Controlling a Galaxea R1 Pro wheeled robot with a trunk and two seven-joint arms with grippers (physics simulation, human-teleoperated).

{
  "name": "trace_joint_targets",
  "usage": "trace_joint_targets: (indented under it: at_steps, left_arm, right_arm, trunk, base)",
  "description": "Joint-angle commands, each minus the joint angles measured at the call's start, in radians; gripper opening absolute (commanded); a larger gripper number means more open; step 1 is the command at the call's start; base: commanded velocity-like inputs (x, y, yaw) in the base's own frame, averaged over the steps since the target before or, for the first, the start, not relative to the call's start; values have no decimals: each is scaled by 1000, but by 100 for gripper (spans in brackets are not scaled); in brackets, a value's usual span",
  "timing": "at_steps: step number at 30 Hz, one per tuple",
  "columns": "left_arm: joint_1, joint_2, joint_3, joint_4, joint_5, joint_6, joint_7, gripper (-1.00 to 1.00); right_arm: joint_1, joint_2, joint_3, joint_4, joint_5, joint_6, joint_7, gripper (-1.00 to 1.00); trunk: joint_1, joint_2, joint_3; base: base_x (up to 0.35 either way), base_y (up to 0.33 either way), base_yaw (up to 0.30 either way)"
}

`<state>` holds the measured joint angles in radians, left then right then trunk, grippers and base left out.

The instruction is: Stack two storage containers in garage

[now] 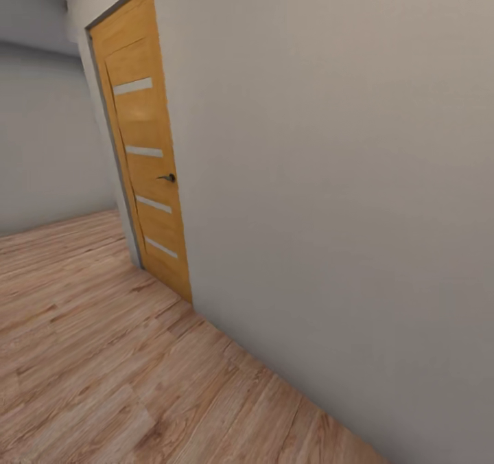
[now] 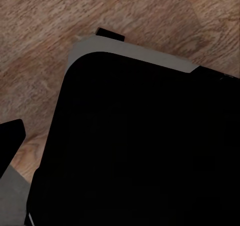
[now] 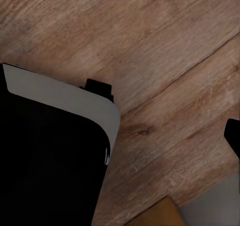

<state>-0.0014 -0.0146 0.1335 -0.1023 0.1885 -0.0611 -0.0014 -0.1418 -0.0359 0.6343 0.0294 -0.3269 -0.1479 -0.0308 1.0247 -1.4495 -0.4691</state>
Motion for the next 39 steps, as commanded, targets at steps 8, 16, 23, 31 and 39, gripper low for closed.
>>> trace_joint_targets:
  at_steps: [8, 16, 23, 31, 39]
  left_arm:
    - [0, 0, 6, 0, 1, -2, 0, 100]
    - [0, 0, 7, 0, 1, -2, 0, 100]
    - [0, -1, 7, 1, 2, -2, 0, 100]
    - [0, -1, 7, 1, 2, -2, 0, 100]
    - [0, -1, 6, 1, 2, -2, 0, 100]
  right_arm:
    - [-1, 1, 8, 3, -8, -7, 0, 100]
    - [-1, 1, 8, 3, -8, -7, 0, 100]
    - [-1, 2, 9, 3, -8, -6, 0, 100]
    - [-1, 2, 9, 3, -8, -7, 0, 100]
    - [-1, 2, 8, 3, -8, -7, 0, 100]
  trunk:
    - [0, 0, -1]
    - [0, 0, -1]
    - [0, 0, -1]
    - [0, 0, -1]
    - [0, 0, -1]
  base:
    - [163, 0, 270]
    - [180, 0, 270]
    - [185, 0, 270]
    - [200, 0, 270]
    - [202, 0, 270]
